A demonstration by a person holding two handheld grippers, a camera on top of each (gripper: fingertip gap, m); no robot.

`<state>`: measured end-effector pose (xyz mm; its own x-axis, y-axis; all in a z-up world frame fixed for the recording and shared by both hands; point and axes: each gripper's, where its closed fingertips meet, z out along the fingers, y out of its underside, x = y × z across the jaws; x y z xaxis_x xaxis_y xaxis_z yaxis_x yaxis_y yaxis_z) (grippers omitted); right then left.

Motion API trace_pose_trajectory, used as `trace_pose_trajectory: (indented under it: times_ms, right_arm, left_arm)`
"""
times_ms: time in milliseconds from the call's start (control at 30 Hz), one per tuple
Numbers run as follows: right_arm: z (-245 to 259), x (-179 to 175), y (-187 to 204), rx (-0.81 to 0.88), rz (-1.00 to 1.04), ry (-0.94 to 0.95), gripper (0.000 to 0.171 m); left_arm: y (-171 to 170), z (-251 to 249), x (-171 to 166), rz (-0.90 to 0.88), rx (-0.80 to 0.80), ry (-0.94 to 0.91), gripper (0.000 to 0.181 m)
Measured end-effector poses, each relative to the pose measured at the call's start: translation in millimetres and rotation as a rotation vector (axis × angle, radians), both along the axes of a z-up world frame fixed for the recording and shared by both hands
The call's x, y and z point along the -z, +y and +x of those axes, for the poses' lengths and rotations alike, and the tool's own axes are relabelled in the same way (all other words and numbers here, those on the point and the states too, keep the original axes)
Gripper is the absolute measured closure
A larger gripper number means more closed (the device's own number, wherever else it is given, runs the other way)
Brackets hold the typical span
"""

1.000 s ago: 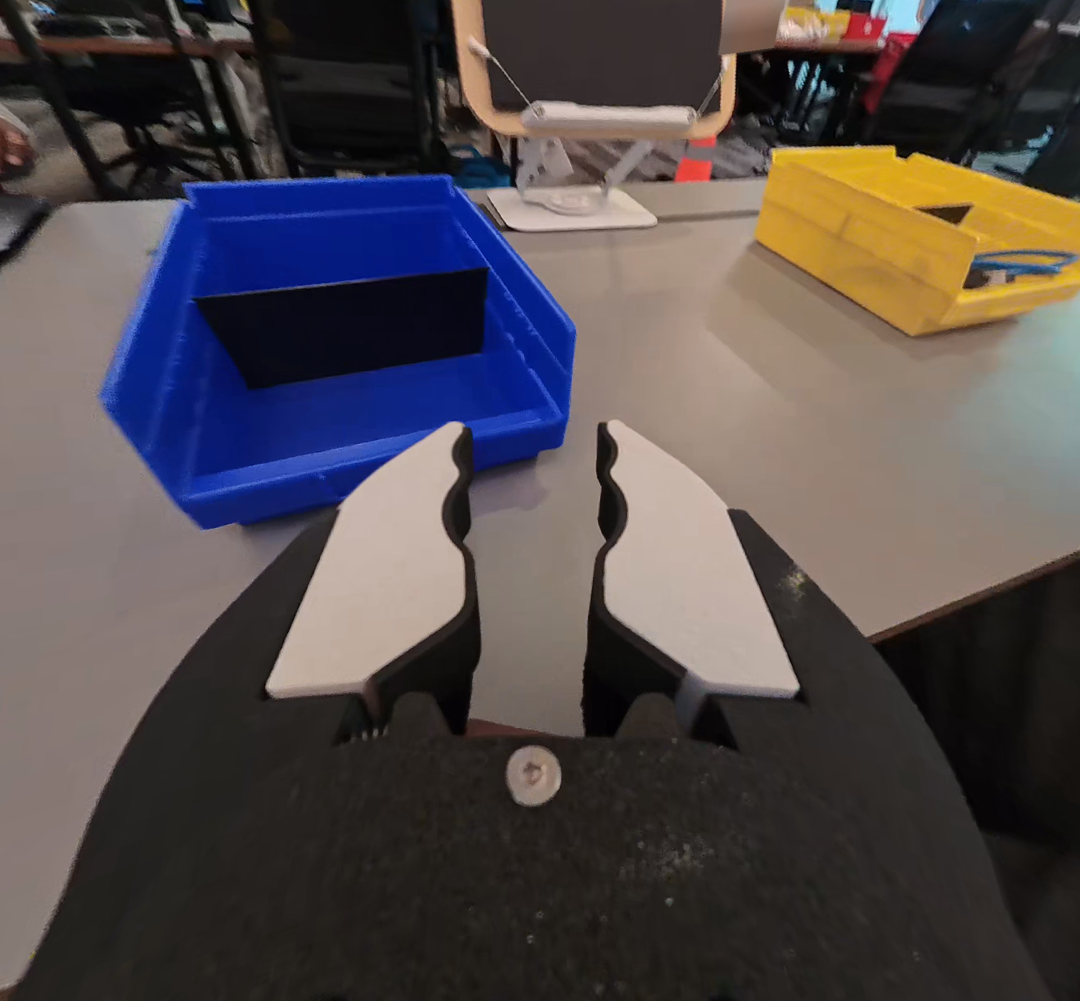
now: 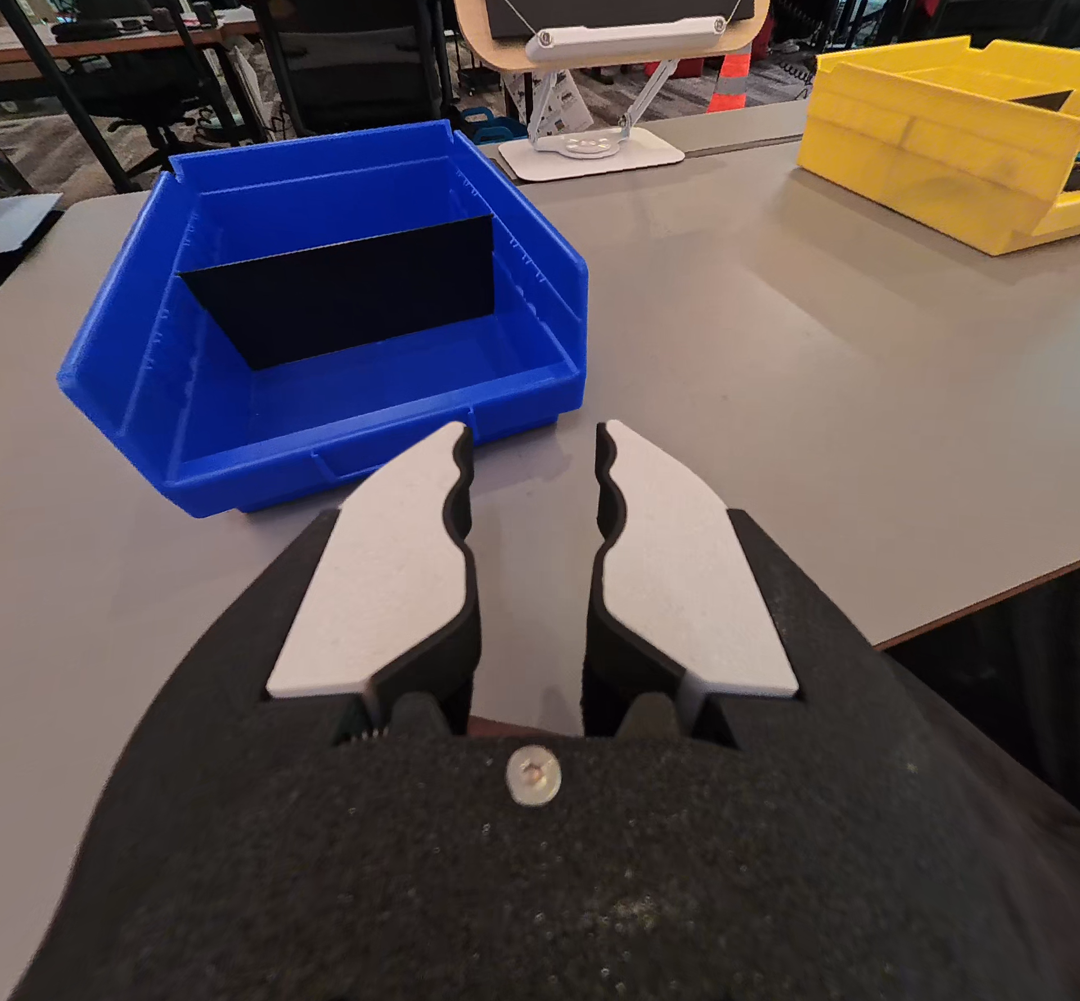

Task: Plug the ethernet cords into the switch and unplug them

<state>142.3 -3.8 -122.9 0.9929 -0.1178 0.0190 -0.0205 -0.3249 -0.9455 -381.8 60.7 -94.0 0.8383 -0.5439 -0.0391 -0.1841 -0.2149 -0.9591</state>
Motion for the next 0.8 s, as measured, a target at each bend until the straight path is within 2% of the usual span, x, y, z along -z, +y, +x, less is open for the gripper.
trace_pose_trajectory:
  times_ms: [167,267,400,567,633,733,767,800]
  right_arm:
    - [-41,-23,52,-0.111,0.052,0.082,0.123]
    - [-59,-31,77,-0.123,0.072,0.080,0.120]
    - [-55,-13,97,-0.034,-0.018,0.053,0.110]
    - [-76,-1,105,-0.139,-0.038,0.145,0.103]
    - [-84,-1,103,-0.190,-0.052,0.151,0.112]
    - [-110,-2,91,-0.349,-0.087,0.220,0.137]
    - [-117,-5,86,-0.393,-0.086,0.236,0.141]
    - [-117,-10,81,-0.382,-0.076,0.239,0.136]
  left_arm:
    - [-8,0,2,0.011,0.005,0.037,0.142]
    - [-16,-3,2,0.021,0.007,0.056,0.143]
    - [-19,-4,4,0.012,0.014,0.052,0.143]
    - [-20,0,9,-0.002,0.029,0.082,0.143]
    - [-22,7,11,-0.006,0.054,0.091,0.142]
    - [-27,25,16,-0.011,0.111,0.119,0.139]
    - [-30,35,18,-0.025,0.129,0.104,0.136]
    - [-35,49,18,-0.051,0.152,0.076,0.130]
